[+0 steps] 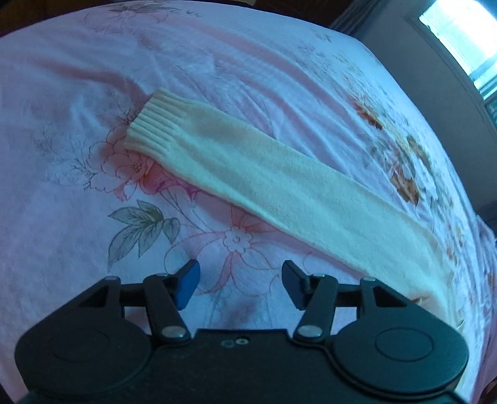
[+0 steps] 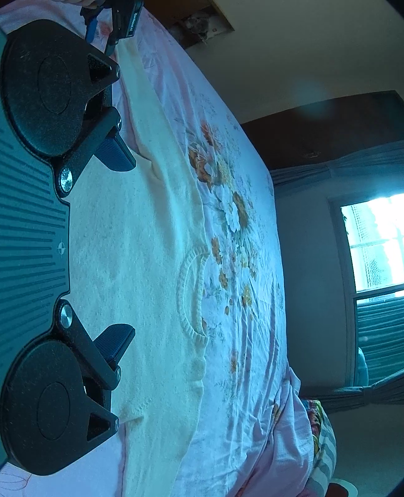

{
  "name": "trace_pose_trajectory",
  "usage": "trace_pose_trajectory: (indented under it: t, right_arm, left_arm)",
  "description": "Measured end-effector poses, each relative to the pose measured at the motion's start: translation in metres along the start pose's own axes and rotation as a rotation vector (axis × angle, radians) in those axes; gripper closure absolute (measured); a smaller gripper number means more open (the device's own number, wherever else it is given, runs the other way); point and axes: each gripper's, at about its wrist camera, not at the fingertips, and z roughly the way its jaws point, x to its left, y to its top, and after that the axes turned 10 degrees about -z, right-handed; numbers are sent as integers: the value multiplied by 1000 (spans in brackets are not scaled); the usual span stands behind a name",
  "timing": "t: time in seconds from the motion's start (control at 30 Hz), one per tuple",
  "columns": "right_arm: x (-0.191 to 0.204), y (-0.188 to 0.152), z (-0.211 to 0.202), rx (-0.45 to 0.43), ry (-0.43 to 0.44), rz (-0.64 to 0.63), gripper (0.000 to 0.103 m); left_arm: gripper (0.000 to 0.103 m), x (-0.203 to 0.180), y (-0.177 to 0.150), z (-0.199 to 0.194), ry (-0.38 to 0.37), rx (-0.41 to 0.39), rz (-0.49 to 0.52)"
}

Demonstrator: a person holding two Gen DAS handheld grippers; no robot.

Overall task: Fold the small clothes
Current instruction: 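Grasp the sweater sleeve cuff nearest the left gripper and lift it, then fold the held sleeve across the sweater body and open the left gripper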

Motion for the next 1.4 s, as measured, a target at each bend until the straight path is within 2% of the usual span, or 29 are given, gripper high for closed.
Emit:
trace_pose_trajectory:
  t: [0.1, 0.23, 0.4, 0.47, 0.5, 0.53, 0.63, 0.7, 0.83, 0.93, 1.03, 1.1, 1.17, 1.27, 1.3, 1.33, 1.4]
  right_arm:
    - [0, -2, 7, 13, 7, 5, 0]
    - [1, -3, 16, 29, 10, 1, 0]
    - [0, -6, 26, 51, 4, -1, 0]
    - [-1, -8, 29, 61, 5, 7, 0]
    - [-2, -9, 31, 64, 6, 12, 0]
    - [-2, -9, 33, 68, 5, 14, 0]
    - [-5, -11, 35, 72, 7, 28, 0]
    - [-9, -13, 35, 73, 11, 47, 0]
    - [-20, -16, 33, 75, 11, 89, 0]
    - [-31, -19, 29, 78, -2, 124, 0]
    - [-45, -21, 20, 76, -35, 147, 0]
    - [-54, -23, 13, 72, -58, 150, 0]
    - [-63, -26, 6, 71, -83, 154, 0]
    - [-79, -31, -3, 80, -111, 168, 0]
    - [-84, -33, -6, 85, -119, 170, 0]
    - [-87, -35, -7, 89, -122, 172, 0]
    - [-92, -38, -8, 101, -119, 178, 0]
  left_arm:
    - [57, 12, 15, 8, -52, -9, -90]
    - [57, 27, 36, 18, -129, -21, -243]
    - [59, 28, 58, 30, -139, -70, -311]
    - [71, 22, 64, 34, -111, -90, -303]
    - [83, 19, 66, 36, -95, -95, -292]
    - [91, 16, 68, 37, -83, -97, -277]
    - [94, -2, 70, 34, -35, -112, -194]
    - [94, -29, 70, 27, -29, -140, -89]
    - [96, -115, 47, 5, -120, -161, 178]
    - [96, -193, 3, -8, -233, -128, 394]
    - [96, -259, -69, -10, -338, -36, 598]
    - [96, -288, -121, -4, -389, 45, 706]
    - [96, -297, -177, 7, -405, 149, 822]
    - [94, -282, -240, 25, -347, 290, 943]
    - [91, -274, -249, 31, -310, 321, 964]
    - [92, -264, -252, 35, -291, 350, 962]
    - [88, -248, -246, 29, -295, 370, 937]
